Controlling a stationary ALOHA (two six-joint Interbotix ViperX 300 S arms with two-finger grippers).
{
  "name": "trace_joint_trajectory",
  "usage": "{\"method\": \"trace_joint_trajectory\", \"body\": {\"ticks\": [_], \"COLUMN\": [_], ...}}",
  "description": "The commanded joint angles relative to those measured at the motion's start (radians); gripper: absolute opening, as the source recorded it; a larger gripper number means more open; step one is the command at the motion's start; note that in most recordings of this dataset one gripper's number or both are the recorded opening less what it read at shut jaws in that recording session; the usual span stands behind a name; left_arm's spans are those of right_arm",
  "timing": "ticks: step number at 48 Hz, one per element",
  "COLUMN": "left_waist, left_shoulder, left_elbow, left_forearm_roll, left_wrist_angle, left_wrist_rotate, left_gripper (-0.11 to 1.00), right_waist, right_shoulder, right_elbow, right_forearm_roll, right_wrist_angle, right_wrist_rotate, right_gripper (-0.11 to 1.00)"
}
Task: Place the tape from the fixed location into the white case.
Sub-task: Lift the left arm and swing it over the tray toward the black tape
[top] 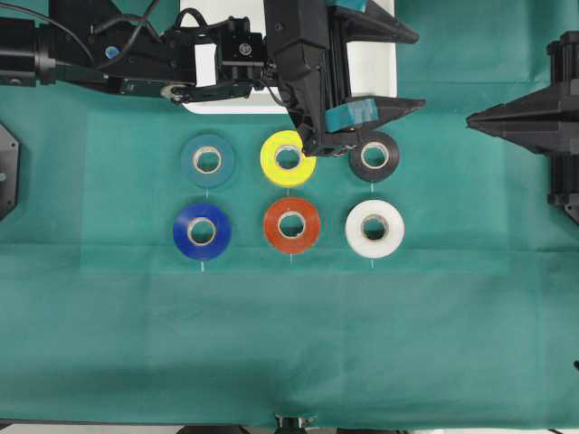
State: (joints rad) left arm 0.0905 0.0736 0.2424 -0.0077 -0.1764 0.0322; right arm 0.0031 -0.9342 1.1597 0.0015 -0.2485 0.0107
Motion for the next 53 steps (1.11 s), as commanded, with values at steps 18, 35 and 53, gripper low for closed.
{"method": "trace_joint_trajectory", "body": {"ticks": [18,35,53], "left_waist": [-0.005,-0.017,-0.035], "left_shoulder": [0.014,0.121,0.221], "left_elbow": [-0.109,-0.359,-0.586], "left_forearm_roll": [0.002,0.0,0.005], "left_wrist_angle": [0.212,0.701,1.055], "left_wrist_rotate": [-0.003,-0.015,-0.015], "left_gripper": [1.0,1.0,1.0], "right_waist": [0.002,0.002,0.002], "right_shoulder": [0.006,0.006,0.008], "right_elbow": [-0.026,-0.028,-0.026], "right_forearm_roll": [0.0,0.0,0.002], "right_wrist_angle": [0.003,0.008,0.006], "right_wrist_rotate": [0.002,0.002,0.003], "right_gripper": [0.0,0.0,0.0]}}
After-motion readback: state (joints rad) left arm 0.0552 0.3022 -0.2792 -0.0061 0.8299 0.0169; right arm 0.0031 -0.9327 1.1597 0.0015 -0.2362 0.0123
